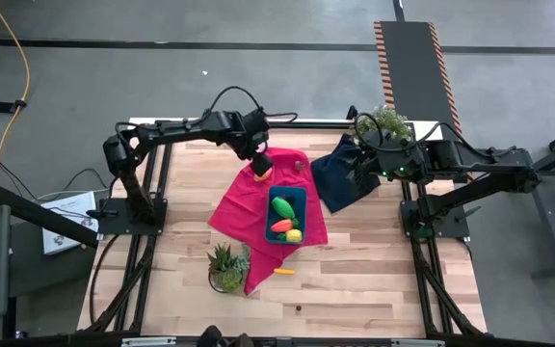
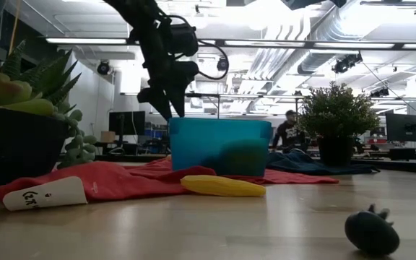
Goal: Pick and placing Produce into tupperware
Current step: Put the croissant into the blue bin
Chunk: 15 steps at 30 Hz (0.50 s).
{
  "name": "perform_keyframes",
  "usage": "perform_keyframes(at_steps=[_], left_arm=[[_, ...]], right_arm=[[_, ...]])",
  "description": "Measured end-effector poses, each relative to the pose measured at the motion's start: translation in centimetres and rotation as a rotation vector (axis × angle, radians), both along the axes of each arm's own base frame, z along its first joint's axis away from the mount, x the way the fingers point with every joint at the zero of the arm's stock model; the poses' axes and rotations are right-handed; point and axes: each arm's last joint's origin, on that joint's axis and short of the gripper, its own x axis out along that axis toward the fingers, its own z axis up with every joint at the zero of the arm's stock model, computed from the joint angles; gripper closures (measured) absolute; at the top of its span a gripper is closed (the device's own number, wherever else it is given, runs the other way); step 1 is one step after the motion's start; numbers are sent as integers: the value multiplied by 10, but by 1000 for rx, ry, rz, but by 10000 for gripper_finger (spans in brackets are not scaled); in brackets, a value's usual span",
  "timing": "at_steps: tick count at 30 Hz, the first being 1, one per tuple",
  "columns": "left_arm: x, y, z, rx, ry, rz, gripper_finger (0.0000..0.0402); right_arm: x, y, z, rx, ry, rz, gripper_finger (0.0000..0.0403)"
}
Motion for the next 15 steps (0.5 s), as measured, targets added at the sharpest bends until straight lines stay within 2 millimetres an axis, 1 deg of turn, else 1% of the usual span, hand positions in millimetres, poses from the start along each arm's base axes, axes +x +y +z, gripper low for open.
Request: perform_keyframes(at_steps=[8, 12, 15], left_arm=[[1, 1, -2, 4, 5, 4, 203], [8, 6, -7, -31, 70, -10, 206], [18, 13, -8, -52, 114, -28, 206]], right_arm=[[1, 0, 1, -15, -2, 9, 273], [1, 0, 2, -33, -3, 4, 273], [1, 0, 2, -34, -4, 4, 273]])
